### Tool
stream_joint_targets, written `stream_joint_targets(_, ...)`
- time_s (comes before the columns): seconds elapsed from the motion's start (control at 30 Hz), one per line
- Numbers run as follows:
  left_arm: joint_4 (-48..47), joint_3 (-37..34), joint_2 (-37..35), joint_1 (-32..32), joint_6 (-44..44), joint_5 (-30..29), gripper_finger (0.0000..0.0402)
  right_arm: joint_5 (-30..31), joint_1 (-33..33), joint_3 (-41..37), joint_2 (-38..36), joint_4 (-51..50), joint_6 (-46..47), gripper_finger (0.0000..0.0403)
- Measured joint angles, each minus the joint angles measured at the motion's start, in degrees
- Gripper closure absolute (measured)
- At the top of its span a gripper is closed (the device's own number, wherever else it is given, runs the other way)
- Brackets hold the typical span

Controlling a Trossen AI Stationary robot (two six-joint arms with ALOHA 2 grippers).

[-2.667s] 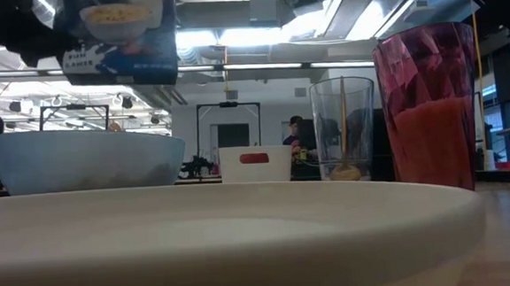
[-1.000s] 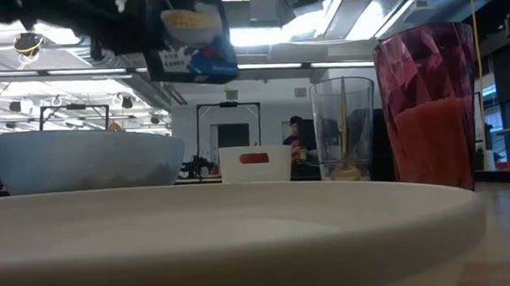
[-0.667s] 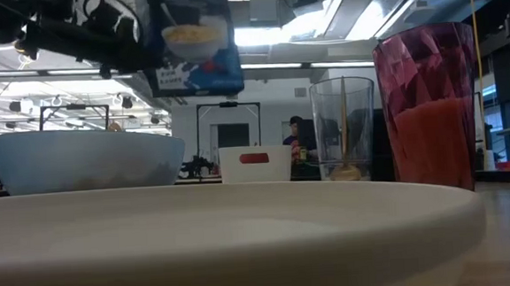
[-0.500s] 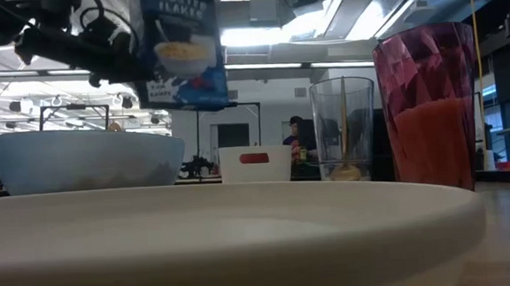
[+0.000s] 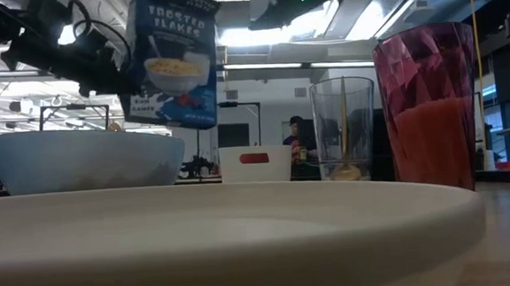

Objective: Arrange a breakfast setting
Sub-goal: Pour the cereal into the blue bowl

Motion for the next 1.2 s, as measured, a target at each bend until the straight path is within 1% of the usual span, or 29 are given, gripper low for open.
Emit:
stream_joint_targets(0.07, -1.0, 0.0, 0.0, 1.9, 1.8, 3.3, 0.0316, 0.1, 0.1, -3.7, 0.5, 7.4, 3.6, 0.0389)
stream_joint_targets(0.17, -2.2, 0.0, 0.0, 5.0, 3.4, 7.6, 0.0316, 1.5, -0.1, -5.8, 2.3, 12.4, 7.6, 0.0389)
stream_joint_targets(0.27, -3.1, 0.0, 0.2, 8.5, 5.9, 12.3, 0.0316, 0.5, -0.3, -5.8, 4.4, 13.5, 9.1, 0.0389)
stream_joint_targets(0.4, -3.6, 0.0, 1.5, 13.0, 8.7, 20.2, 0.0316, -0.1, -0.1, -5.8, 6.7, 13.8, 9.2, 0.0389)
stream_joint_targets(0.53, -3.4, 0.0, 3.1, 16.8, 11.8, 29.0, 0.0316, -2.8, -0.1, -5.8, 8.4, 13.8, 9.3, 0.0389)
stream_joint_targets(0.6, -3.4, 0.0, 4.2, 18.2, 13.5, 32.0, 0.0316, -4.0, -0.2, -5.8, 8.7, 13.9, 9.2, 0.0389)
stream_joint_targets(0.7, -3.4, 0.1, 6.3, 19.6, 16.9, 34.1, 0.0316, -6.1, -0.2, -5.8, 8.9, 13.9, 9.2, 0.0388)
stream_joint_targets(0.87, -0.8, -0.3, 7.3, 19.8, 17.0, 34.9, 0.0316, -11.9, -0.2, -5.8, 9.1, 13.8, 8.0, 0.0385)
stream_joint_targets(0.93, -1.2, -0.3, 7.3, 19.8, 17.1, 34.9, 0.0316, -13.2, -0.2, -5.8, 9.1, 13.9, 8.0, 0.0371)
stream_joint_targets(1.0, -1.3, -0.3, 7.3, 19.8, 17.1, 34.9, 0.0316, -13.5, -0.1, -5.8, 9.1, 14.6, 8.0, 0.0343)
stream_joint_targets(1.07, -1.2, -0.3, 7.3, 19.8, 17.1, 34.9, 0.0316, -13.1, -0.1, -5.8, 9.1, 16.7, 9.0, 0.0304)
stream_joint_targets(1.13, -1.3, -0.3, 7.3, 19.8, 17.0, 34.8, 0.0316, -11.1, -0.1, -5.8, 9.1, 19.8, 11.4, 0.0257)
stream_joint_targets(1.2, -1.2, -0.3, 7.3, 19.8, 17.0, 34.8, 0.0316, -10.5, -0.2, -5.8, 9.1, 22.7, 13.7, 0.0209)
